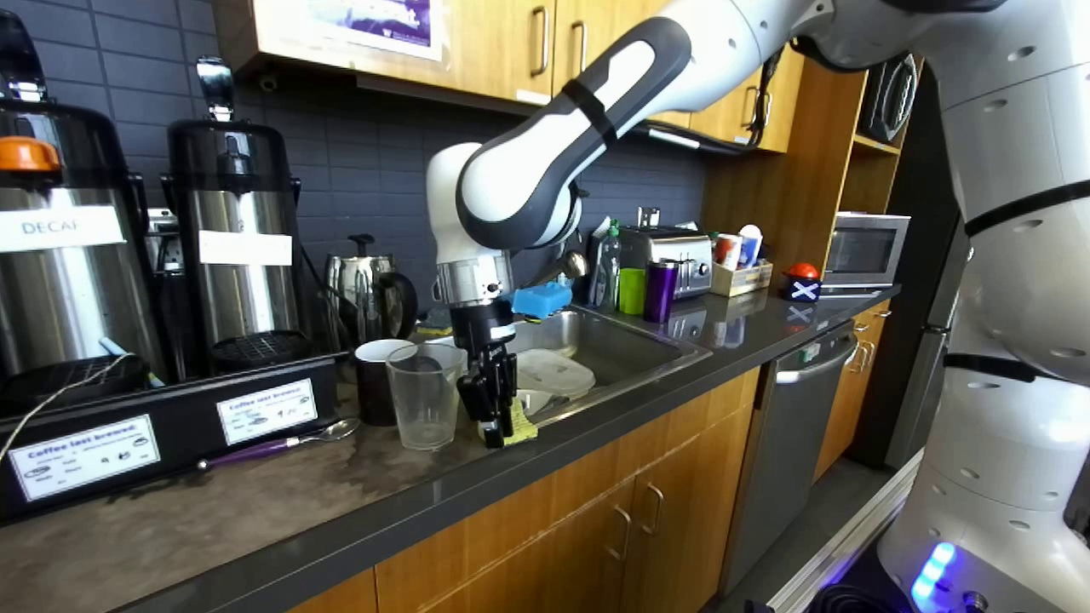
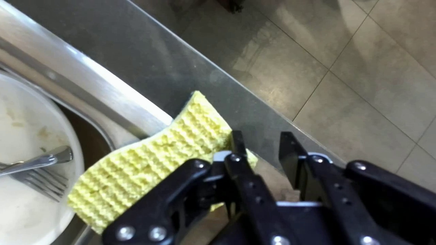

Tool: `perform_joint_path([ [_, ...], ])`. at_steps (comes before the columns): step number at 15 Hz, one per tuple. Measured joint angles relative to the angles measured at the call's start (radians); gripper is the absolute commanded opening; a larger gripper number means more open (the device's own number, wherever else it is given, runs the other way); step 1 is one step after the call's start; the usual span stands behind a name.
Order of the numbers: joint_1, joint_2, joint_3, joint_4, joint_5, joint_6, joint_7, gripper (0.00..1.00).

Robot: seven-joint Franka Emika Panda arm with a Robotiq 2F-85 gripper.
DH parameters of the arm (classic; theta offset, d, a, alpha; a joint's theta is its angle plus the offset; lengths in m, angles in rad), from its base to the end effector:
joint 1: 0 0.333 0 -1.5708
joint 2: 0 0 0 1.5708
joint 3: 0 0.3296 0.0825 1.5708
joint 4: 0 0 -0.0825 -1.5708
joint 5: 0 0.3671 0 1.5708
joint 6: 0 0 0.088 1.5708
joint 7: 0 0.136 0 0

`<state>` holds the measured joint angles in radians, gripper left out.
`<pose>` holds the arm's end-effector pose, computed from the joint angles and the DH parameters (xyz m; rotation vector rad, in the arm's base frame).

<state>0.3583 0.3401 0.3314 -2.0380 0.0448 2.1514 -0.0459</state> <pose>0.4300 0.3552 0.2661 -2.8624 -1.0461 0.3749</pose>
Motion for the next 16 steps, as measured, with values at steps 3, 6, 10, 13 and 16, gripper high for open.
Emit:
perform_joint_path([
  [3, 0.0, 0.0, 0.0, 0.001, 0.021, 0.0, 0.002, 0.85],
  [6, 0.0, -0.006, 0.0, 0.004, 0.025, 0.0, 0.01, 0.99],
  [10, 0.0, -0.03, 0.0, 0.01, 0.03, -0.016, 0.02, 1.0],
  [13, -0.003, -0.06, 0.0, 0.007, 0.037, -0.034, 0.036, 1.0],
  [16, -0.008, -0.104, -0.003, -0.015, 0.037, -0.038, 0.061, 1.0],
])
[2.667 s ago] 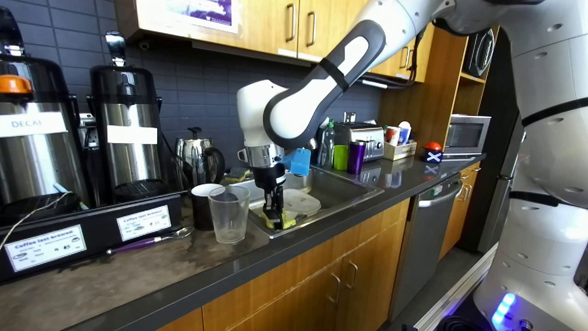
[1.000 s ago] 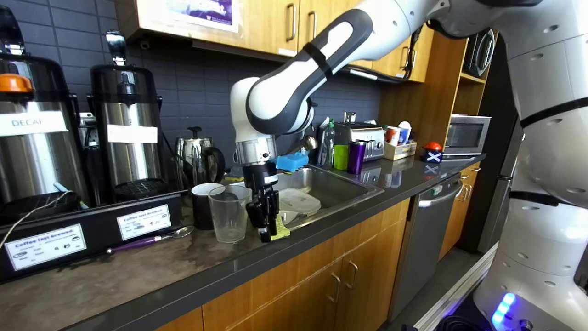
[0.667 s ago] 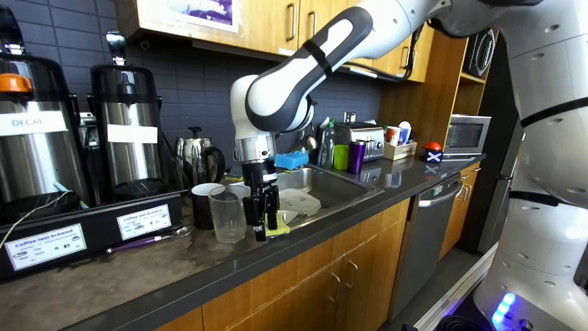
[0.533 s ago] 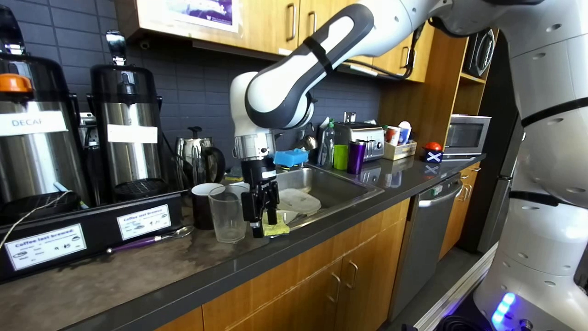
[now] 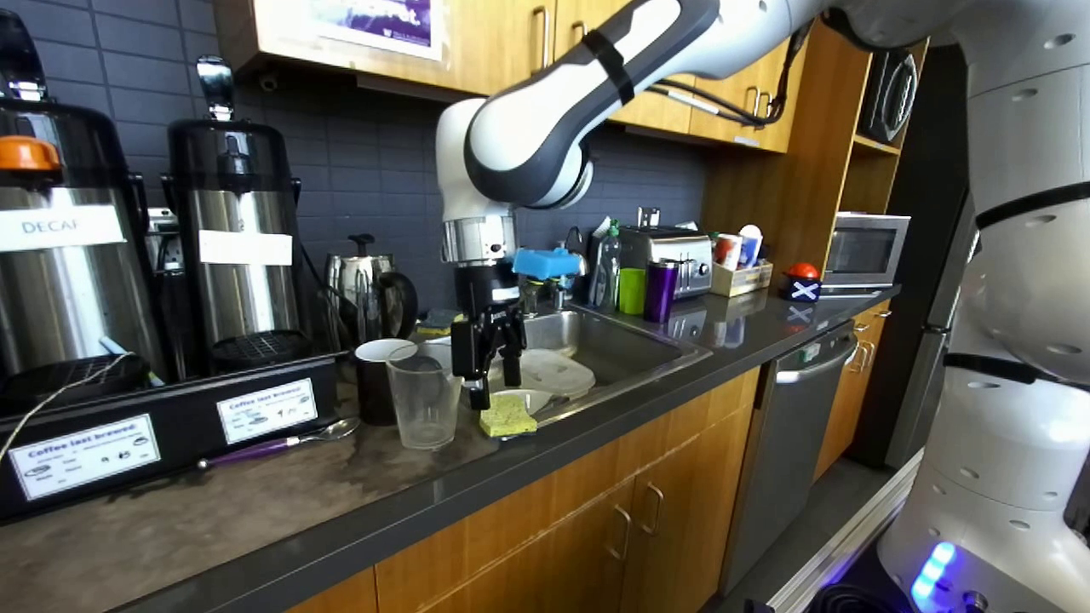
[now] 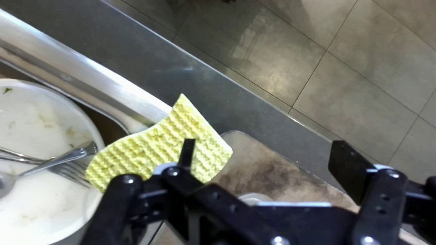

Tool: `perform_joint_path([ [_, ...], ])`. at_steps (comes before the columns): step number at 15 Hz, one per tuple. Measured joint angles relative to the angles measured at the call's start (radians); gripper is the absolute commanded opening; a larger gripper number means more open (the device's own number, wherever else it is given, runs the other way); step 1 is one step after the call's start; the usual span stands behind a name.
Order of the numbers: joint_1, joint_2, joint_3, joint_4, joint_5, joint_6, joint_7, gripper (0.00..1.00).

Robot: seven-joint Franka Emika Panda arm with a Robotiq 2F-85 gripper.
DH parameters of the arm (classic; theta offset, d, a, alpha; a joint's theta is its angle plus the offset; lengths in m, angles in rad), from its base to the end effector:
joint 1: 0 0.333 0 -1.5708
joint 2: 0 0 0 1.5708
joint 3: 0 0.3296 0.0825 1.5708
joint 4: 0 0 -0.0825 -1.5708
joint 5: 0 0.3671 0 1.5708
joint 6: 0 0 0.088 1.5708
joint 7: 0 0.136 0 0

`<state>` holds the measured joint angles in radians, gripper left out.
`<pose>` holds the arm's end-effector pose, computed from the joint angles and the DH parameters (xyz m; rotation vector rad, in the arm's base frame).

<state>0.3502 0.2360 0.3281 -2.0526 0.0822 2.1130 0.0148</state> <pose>0.4277 0.3481 0.3130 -2.9056 -0.9194 0.3109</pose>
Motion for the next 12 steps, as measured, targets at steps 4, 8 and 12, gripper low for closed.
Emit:
perform_joint_path([
  [4, -0.012, -0.086, -0.02, -0.066, -0.018, 0.002, 0.04, 1.0],
  [8, -0.043, -0.194, -0.047, -0.152, -0.065, 0.004, 0.062, 1.0],
  [12, -0.08, -0.304, -0.065, -0.231, -0.11, 0.004, 0.064, 1.0],
])
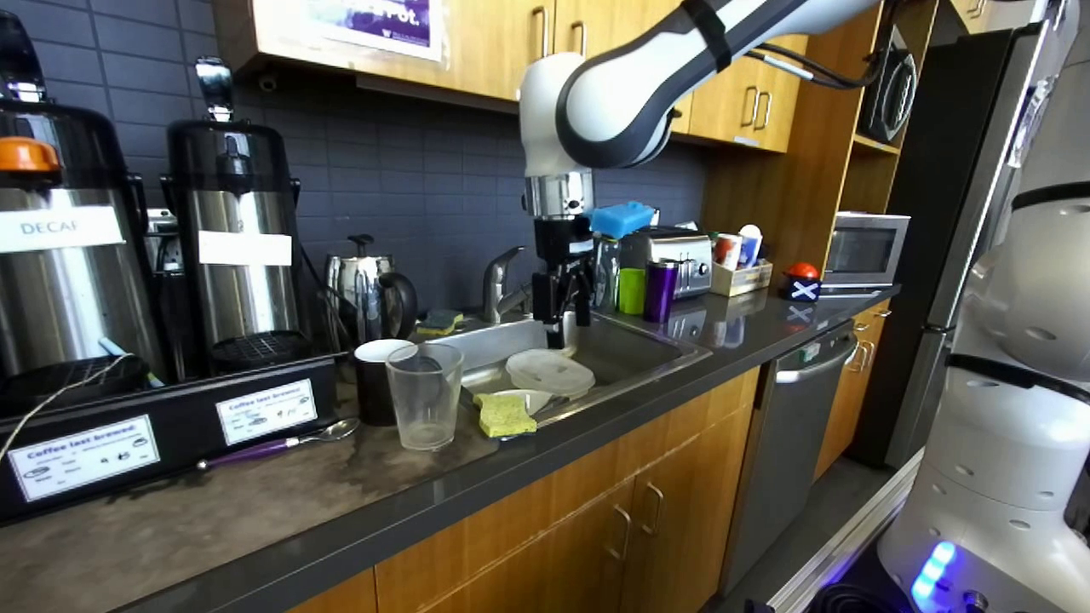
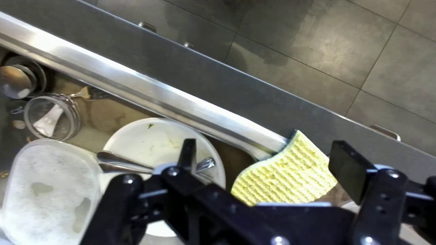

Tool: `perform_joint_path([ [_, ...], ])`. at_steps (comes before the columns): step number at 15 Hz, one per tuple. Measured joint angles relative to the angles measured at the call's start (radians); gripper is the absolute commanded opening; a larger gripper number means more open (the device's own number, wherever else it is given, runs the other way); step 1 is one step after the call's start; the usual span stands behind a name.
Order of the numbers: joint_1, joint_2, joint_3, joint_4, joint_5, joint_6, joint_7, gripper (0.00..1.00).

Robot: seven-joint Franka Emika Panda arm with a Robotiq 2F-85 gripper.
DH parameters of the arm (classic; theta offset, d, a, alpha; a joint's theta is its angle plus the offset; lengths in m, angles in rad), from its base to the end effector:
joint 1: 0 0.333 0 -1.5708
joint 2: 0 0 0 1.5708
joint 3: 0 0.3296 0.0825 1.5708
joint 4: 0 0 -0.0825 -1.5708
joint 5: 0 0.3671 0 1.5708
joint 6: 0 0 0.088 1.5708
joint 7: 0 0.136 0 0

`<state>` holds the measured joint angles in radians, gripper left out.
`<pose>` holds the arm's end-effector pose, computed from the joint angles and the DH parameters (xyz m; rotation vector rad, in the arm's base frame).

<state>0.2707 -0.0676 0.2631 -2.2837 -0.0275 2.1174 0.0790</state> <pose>0.4116 0.2414 0.3675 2.9860 0.7131 -0.1295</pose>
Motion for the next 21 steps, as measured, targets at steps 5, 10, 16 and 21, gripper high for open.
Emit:
perform_joint_path([
  [5, -0.032, -0.121, -0.016, -0.079, -0.021, 0.0, 0.007, 1.0],
  [10, -0.042, -0.214, -0.024, -0.143, -0.021, -0.002, 0.019, 1.0],
  [16, -0.068, -0.306, -0.03, -0.219, -0.022, -0.002, 0.073, 1.0],
  [21, -0.09, -0.398, -0.057, -0.27, -0.022, -0.019, 0.074, 1.0],
])
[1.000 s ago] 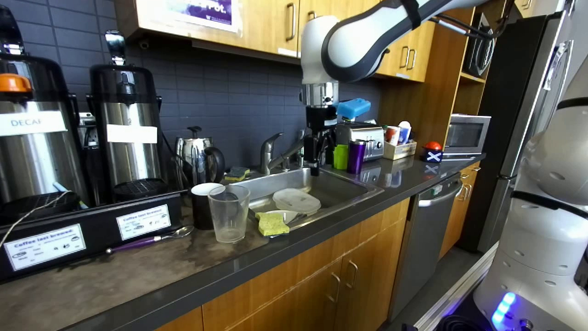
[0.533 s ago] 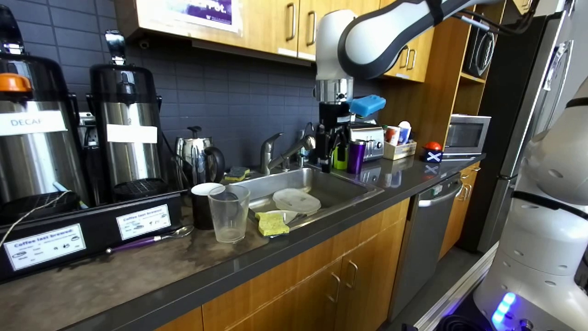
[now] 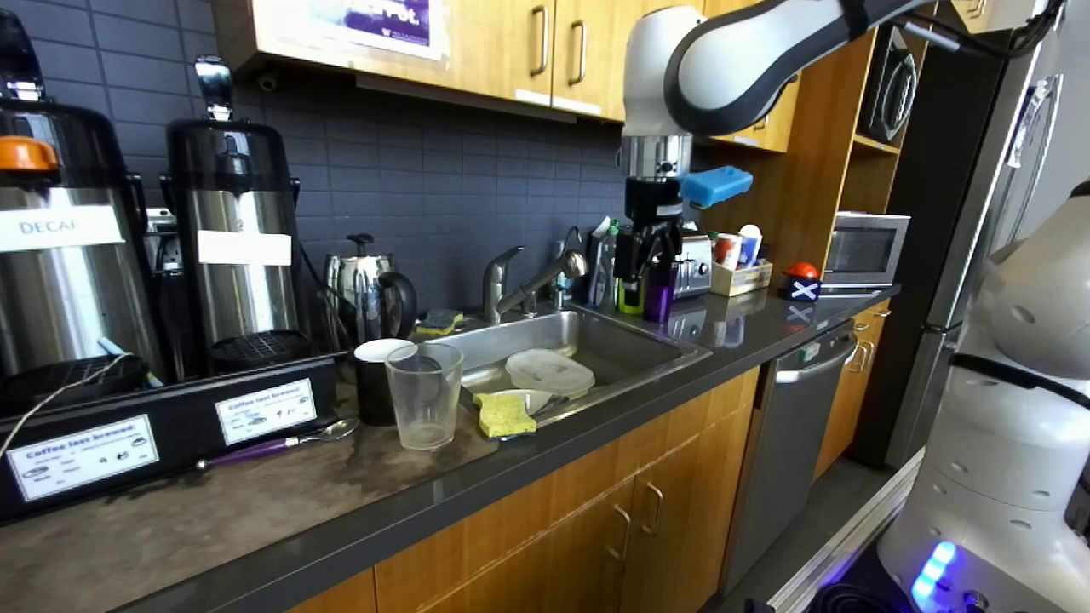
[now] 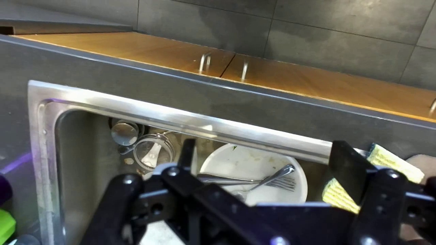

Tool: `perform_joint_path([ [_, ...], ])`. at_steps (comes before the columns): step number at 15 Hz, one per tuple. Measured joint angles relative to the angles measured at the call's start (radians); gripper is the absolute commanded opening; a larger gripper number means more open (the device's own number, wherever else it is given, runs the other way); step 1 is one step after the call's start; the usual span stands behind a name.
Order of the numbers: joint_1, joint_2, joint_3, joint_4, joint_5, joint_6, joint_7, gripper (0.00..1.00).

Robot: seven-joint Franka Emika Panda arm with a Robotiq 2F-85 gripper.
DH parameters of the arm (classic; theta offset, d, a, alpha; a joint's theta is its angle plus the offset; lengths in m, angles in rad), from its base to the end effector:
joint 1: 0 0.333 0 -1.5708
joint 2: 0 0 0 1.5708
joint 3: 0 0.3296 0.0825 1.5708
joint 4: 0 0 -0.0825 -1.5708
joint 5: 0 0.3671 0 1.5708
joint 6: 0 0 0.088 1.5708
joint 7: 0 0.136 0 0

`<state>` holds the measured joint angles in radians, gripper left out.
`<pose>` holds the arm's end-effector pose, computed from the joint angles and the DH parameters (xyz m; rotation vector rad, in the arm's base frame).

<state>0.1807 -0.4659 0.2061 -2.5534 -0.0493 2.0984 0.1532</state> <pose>0.3495 0.1381 0.4167 2.9901 0.3561 0.0539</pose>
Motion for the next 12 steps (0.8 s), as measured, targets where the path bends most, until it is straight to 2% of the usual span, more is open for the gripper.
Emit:
perform_joint_path([
  [12, -0.038, -0.152, -0.034, -0.071, 0.002, -0.027, 0.014, 1.0],
])
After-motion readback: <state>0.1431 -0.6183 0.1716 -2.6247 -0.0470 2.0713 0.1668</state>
